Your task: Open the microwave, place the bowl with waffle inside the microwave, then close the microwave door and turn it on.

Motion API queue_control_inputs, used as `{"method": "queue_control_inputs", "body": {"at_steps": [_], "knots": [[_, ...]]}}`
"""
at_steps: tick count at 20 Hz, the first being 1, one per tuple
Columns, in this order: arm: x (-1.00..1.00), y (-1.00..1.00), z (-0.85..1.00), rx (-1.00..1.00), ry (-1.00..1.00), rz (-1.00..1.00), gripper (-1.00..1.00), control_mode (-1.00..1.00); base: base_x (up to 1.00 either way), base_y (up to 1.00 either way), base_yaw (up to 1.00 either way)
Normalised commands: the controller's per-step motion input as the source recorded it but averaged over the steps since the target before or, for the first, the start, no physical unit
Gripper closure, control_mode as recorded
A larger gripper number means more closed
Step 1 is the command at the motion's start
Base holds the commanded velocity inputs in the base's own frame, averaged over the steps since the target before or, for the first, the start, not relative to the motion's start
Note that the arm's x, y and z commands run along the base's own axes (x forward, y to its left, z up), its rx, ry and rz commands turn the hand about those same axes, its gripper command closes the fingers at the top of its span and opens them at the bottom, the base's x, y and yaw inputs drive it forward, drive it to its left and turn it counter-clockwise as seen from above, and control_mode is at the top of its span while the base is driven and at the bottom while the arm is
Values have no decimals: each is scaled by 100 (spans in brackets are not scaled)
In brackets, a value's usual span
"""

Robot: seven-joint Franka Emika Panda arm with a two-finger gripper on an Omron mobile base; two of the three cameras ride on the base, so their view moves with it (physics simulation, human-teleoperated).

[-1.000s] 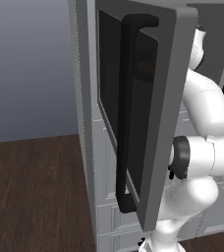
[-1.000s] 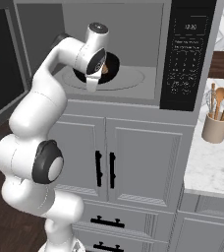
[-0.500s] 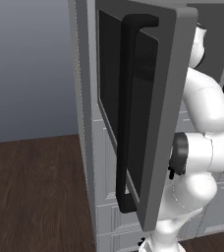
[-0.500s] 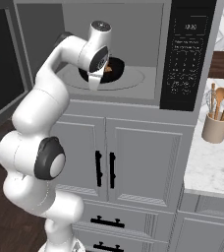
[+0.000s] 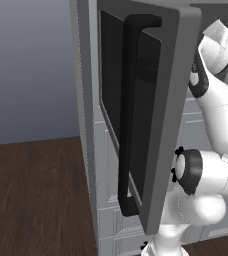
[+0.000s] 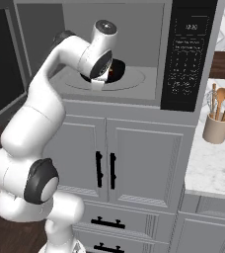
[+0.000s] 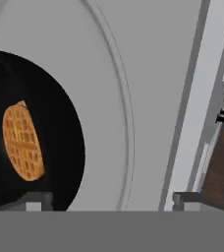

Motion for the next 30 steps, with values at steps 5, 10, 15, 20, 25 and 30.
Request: {"method": "queue_control_inputs", "body": {"at_steps": [5, 10, 15, 20, 25, 30], "knots": [[-100, -56, 0, -20, -45, 20, -100, -100, 0, 0, 0], [-100, -21, 3, -61, -44, 26, -100, -100, 0, 0, 0], [-100, 5, 3, -81, -28, 32, -100, -100, 0, 0, 0], [-96, 37, 0, -71, -9, 25, -100, -100, 0, 0, 0], [-40, 30, 0, -33, 7, 11, -100, -100, 0, 0, 0], [-81, 0, 0, -2, -18, 1, -100, -100, 0, 0, 0]]}}
